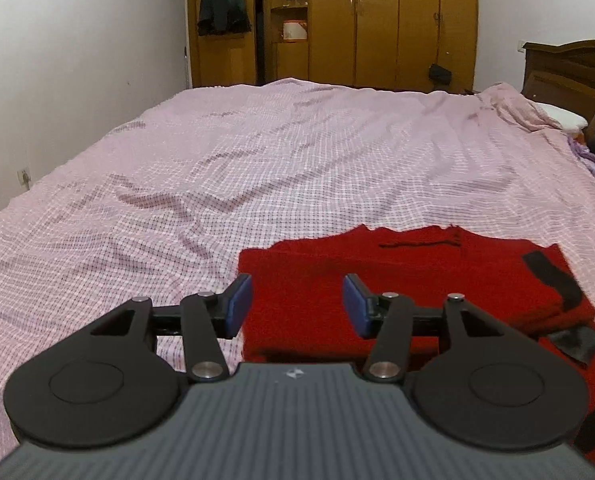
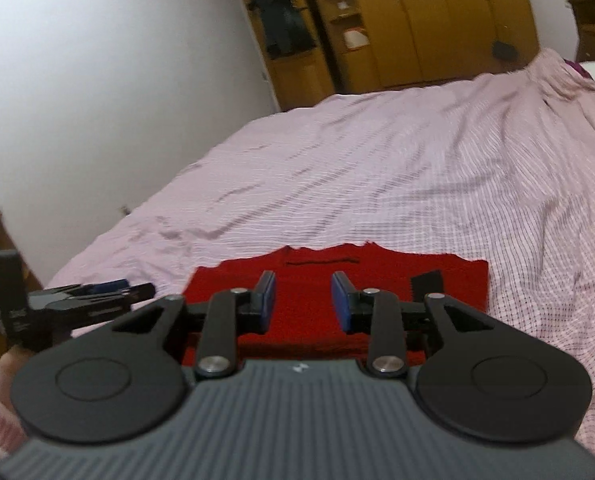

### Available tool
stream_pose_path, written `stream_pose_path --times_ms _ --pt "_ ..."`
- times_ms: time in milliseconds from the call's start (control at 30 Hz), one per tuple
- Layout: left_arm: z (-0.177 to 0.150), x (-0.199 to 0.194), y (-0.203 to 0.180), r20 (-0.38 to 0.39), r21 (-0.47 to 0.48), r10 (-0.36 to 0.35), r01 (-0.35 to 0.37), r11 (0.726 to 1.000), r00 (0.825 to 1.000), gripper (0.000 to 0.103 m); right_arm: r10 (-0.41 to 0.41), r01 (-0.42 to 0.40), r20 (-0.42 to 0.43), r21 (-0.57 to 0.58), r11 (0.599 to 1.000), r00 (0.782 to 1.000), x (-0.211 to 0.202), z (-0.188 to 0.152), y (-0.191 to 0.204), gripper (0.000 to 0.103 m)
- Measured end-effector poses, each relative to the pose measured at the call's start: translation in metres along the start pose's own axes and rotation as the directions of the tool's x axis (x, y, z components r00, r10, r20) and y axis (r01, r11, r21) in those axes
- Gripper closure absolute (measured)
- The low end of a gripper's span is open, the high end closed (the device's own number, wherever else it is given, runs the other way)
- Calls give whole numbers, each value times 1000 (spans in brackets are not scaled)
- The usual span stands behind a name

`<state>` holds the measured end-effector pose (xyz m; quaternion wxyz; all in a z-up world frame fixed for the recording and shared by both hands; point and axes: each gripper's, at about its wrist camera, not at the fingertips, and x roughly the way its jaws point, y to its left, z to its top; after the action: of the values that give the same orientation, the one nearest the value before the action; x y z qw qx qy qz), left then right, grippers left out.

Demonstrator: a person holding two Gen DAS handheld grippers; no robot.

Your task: Fold small clothes

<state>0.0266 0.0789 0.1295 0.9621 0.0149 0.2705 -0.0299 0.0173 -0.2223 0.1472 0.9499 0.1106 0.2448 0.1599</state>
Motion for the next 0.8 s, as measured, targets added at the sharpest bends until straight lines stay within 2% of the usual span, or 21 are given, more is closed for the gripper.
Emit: stream_pose_path --times_ms 33,100,300,467,567,700,800 --pt "0 -5 0 -3 -2 -6 6 1000 1000 45 5 -5 -3 -10 1000 1000 -6 1 4 65" --pt "-2 -17 -2 -4 -1 -13 13 1000 1000 44 14 -14 -8 -39 999 1000 -19 2 13 47" --pt "-10 -49 -7 -9 19 -29 29 999 1000 43 -26 18 -46 -163 987 999 -45 -13 38 47" --pt "-29 -73 -14 -30 57 -53 55 997 998 33 -35 8 -122 -209 978 992 -51 -34 48 47" --pt "-46 -86 -20 -52 88 -66 70 994 996 31 -64 18 -168 -267 963 984 -47 -56 56 47" --pt "-68 -99 -29 -89 140 -69 81 987 994 30 -89 -4 -251 -346 938 964 -35 -90 69 47" --pt "-86 -106 -33 -111 183 -62 82 980 992 30 -116 -26 -279 -458 888 953 -28 -117 84 47"
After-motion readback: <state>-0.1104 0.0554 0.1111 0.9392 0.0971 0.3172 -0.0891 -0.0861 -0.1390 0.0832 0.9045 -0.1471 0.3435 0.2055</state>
